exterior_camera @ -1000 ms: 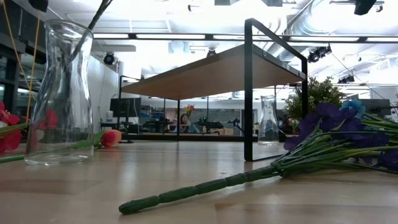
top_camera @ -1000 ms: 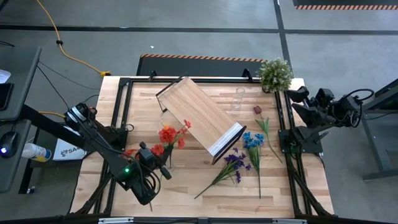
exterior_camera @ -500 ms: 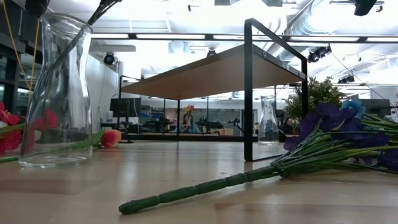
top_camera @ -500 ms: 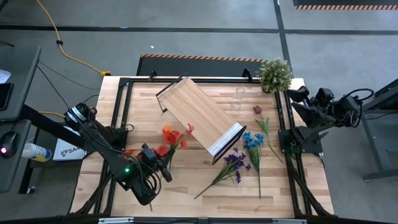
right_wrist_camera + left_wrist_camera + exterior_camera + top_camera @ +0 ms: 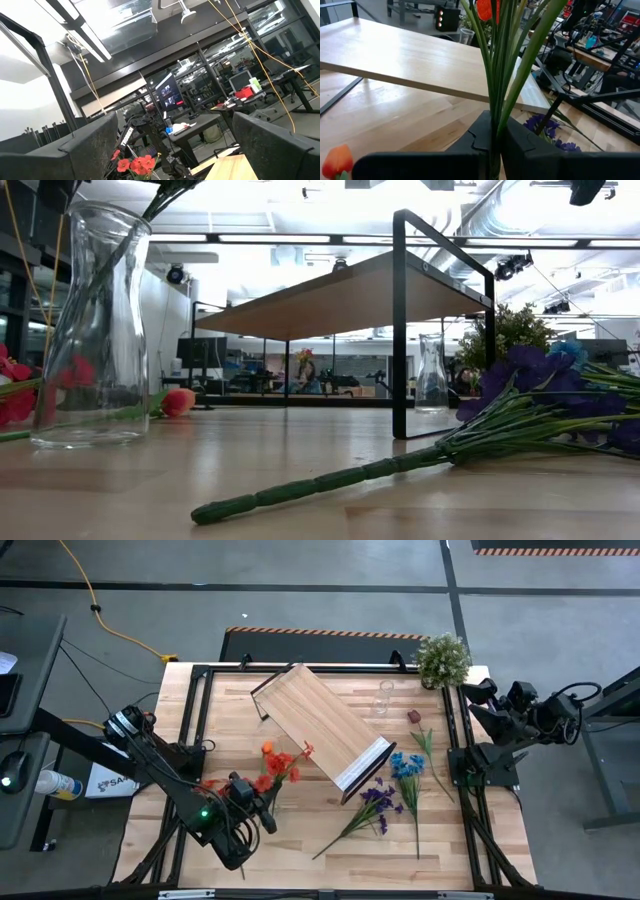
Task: Pick and place flowers into a vace then onto a shelf
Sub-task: Put the top orange flowers into the bottom transparent vase
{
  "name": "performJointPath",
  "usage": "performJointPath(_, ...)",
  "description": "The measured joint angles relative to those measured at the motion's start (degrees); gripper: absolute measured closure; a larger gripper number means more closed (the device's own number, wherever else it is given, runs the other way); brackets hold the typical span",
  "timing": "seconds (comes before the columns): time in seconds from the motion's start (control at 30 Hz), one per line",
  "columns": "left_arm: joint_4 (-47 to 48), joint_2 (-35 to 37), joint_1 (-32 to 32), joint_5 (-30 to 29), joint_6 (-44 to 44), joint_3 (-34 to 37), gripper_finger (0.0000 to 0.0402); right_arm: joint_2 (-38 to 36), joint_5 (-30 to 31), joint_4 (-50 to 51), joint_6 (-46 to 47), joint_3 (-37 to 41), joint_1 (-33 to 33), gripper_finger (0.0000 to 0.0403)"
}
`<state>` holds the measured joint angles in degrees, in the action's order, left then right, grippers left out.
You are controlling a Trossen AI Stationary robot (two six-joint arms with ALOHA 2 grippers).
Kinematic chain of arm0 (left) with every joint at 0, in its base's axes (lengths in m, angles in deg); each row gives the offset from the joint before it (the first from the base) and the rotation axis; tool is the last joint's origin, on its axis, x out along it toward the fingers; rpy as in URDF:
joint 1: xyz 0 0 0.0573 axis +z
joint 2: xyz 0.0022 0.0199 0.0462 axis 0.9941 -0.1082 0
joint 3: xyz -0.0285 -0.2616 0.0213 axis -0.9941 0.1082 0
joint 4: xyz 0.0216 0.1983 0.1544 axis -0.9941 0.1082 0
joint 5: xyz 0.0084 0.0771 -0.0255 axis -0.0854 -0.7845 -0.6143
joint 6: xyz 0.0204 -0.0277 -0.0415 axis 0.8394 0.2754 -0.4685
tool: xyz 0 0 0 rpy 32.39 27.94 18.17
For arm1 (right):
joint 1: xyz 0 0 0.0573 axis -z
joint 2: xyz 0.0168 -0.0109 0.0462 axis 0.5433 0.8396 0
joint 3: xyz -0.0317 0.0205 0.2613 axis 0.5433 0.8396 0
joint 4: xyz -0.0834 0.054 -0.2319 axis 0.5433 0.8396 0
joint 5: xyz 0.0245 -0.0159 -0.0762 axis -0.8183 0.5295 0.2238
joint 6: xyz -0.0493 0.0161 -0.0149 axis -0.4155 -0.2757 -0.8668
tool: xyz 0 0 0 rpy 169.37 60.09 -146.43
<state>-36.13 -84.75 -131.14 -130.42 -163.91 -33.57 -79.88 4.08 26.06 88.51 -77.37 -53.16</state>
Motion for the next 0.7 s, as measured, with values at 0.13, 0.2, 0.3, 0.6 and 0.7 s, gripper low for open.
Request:
performJointPath(0.13, -0.04, 0.0, 0.0, 0.06, -0.23, 0.0, 0.0341, 0.0, 0.0, 0.0, 0.0, 0.0, 0.0, 0.0022)
performJointPath(0.2, -0.02, 0.0, 0.0, 0.67, -0.23, 0.0, 0.0341, 0.0, 0.0, 0.0, 0.0, 0.0, 0.0, 0.0022)
performJointPath(0.3, 0.0, 0.0, 0.0, 2.14, -0.22, 0.0, 0.0341, 0.0, 0.0, 0.0, 0.0, 0.0, 0.0, 0.0022)
performJointPath(0.6, 0.1, 0.0, -0.02, 3.59, 0.19, 0.0, 0.0341, 0.0, 0.0, 0.0, 0.0, 0.0, 0.0, 0.0022)
performJointPath(0.7, 0.15, 0.0, -0.02, 4.91, 0.21, 0.0, 0.0341, 0.0, 0.0, 0.0, 0.0, 0.0, 0.0, 0.0022)
